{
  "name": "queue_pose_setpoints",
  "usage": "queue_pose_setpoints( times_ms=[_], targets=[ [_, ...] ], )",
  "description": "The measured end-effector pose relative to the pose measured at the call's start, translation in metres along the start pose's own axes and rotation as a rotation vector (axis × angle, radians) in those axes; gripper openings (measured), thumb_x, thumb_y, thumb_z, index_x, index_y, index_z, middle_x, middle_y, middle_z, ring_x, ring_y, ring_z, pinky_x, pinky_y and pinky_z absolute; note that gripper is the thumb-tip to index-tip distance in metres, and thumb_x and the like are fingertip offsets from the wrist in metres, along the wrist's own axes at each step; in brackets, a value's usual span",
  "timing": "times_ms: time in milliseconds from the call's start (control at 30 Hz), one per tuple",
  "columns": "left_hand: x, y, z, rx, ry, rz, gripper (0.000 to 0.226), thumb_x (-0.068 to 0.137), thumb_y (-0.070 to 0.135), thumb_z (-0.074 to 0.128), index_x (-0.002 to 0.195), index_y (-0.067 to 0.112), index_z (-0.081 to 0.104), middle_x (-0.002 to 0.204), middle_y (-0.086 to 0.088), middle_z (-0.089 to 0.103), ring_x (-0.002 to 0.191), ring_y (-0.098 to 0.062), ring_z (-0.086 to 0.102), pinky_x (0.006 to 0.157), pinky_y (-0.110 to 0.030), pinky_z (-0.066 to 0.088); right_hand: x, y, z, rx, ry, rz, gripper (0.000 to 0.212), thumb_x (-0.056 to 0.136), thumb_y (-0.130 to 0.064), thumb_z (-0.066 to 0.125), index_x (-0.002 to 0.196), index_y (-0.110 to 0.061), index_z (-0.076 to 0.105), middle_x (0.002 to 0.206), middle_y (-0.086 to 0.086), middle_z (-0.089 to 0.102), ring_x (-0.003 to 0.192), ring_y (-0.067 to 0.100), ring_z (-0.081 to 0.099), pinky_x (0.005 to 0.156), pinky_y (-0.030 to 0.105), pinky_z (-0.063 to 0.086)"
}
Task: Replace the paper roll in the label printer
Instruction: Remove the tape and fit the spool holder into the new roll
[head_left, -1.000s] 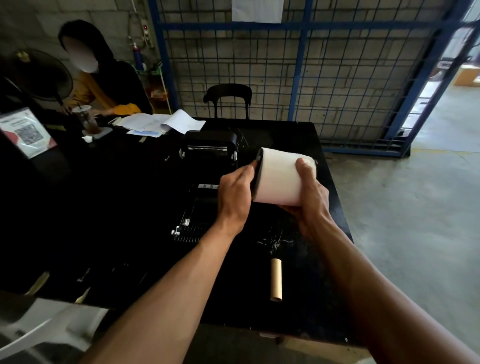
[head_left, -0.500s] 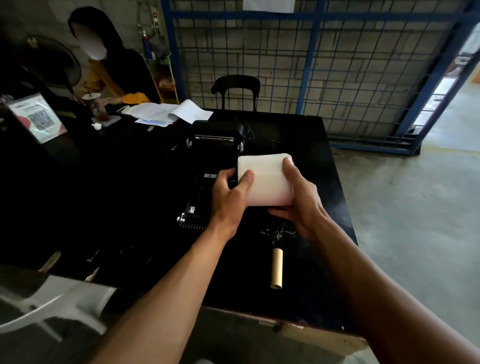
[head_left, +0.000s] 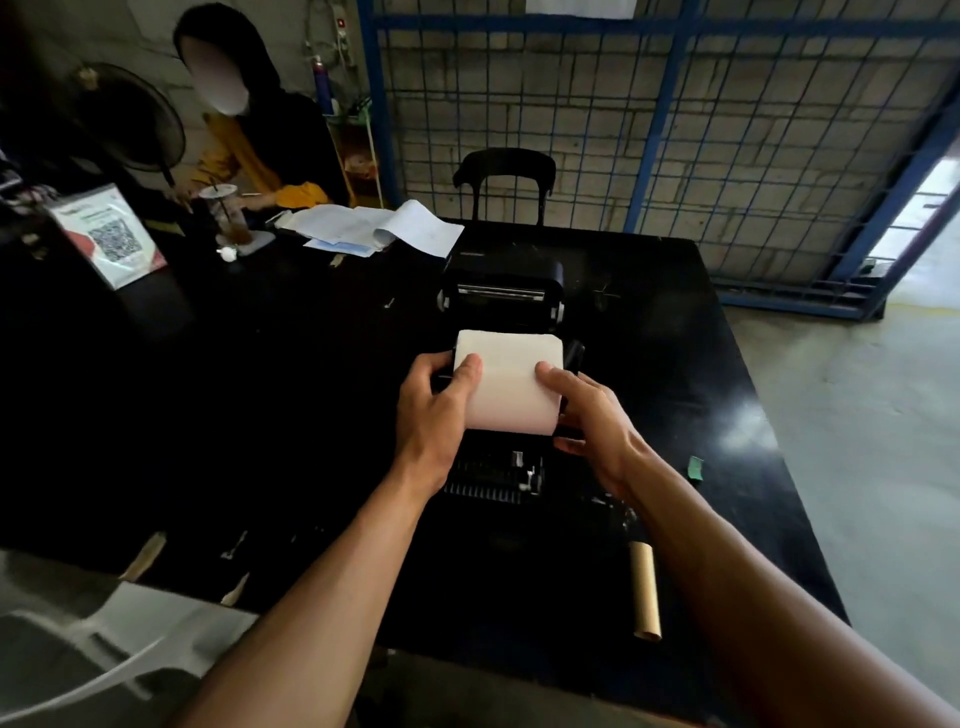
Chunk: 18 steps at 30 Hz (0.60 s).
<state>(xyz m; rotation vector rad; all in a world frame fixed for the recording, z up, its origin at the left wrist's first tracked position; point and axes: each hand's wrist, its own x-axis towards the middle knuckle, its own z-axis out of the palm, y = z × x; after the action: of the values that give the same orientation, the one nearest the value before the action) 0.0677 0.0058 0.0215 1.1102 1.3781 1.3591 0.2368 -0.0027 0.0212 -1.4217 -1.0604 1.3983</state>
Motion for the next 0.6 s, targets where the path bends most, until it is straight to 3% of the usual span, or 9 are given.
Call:
queue_pose_setpoints(
  times_ms=[67,133,300,367,467,600],
  targets=[
    [0.019,-0.005,-0.013,-0.011,-0.03,-0.014,0.026,0.08,0.053,0.064,0.096,0.034,0.061,0.104,0.0,0.067,0.09,-0.02,0.069,0.073,-0.051,0.061,0.014,0.0,0.015,0.016,0.02,-0.032,0.063,0.074,-0.063,0.06,0.123,-0.024,0.066,0.116,0.001,0.074,0.105,0.021,0.068,0.088,0.04,0.048],
    [0.035,-0.011,-0.024,-0.037,-0.056,-0.029,0.023,0.082,0.052,0.063,0.096,0.034,0.06,0.104,0.0,0.066,0.09,-0.019,0.07,0.069,-0.045,0.063,0.029,0.001,0.029,0.057,0.054,-0.049,0.038,0.082,-0.059,0.051,0.099,-0.033,0.072,0.094,-0.006,0.077,0.091,0.016,0.069,0.078,0.035,0.047],
    [0.068,-0.022,-0.046,-0.125,-0.115,-0.11,0.021,0.091,0.042,0.063,0.1,0.024,0.06,0.105,-0.002,0.066,0.09,-0.017,0.069,0.066,-0.039,0.063,0.057,0.005,0.049,0.16,0.131,-0.056,0.039,0.096,-0.034,0.042,0.08,-0.023,0.076,0.074,-0.007,0.076,0.067,0.008,0.068,0.073,0.037,0.049],
    [0.079,-0.023,-0.053,-0.168,-0.142,-0.153,0.023,0.091,0.041,0.063,0.103,0.02,0.06,0.106,-0.002,0.066,0.09,-0.018,0.069,0.065,-0.04,0.062,0.061,0.003,0.051,0.114,0.128,-0.063,0.039,0.092,-0.035,0.048,0.075,-0.025,0.081,0.077,-0.005,0.077,0.071,0.011,0.07,0.071,0.034,0.053],
    [0.091,-0.025,-0.058,-0.247,-0.199,-0.217,0.025,0.091,0.04,0.063,0.103,0.018,0.062,0.108,-0.006,0.065,0.094,-0.022,0.068,0.069,-0.048,0.062,0.064,-0.003,0.052,0.021,0.136,-0.078,0.032,0.096,-0.042,0.054,0.092,-0.026,0.082,0.084,-0.006,0.079,0.078,0.011,0.074,0.07,0.029,0.058],
    [0.102,-0.021,-0.058,-0.324,-0.244,-0.248,0.028,0.092,0.039,0.062,0.106,0.015,0.061,0.11,-0.009,0.064,0.1,-0.029,0.066,0.071,-0.051,0.06,0.066,-0.01,0.052,-0.152,0.175,-0.154,0.039,0.101,-0.035,0.055,0.135,-0.018,0.065,0.125,0.0,0.074,0.115,0.021,0.069,0.102,0.043,0.054]
  ],
)
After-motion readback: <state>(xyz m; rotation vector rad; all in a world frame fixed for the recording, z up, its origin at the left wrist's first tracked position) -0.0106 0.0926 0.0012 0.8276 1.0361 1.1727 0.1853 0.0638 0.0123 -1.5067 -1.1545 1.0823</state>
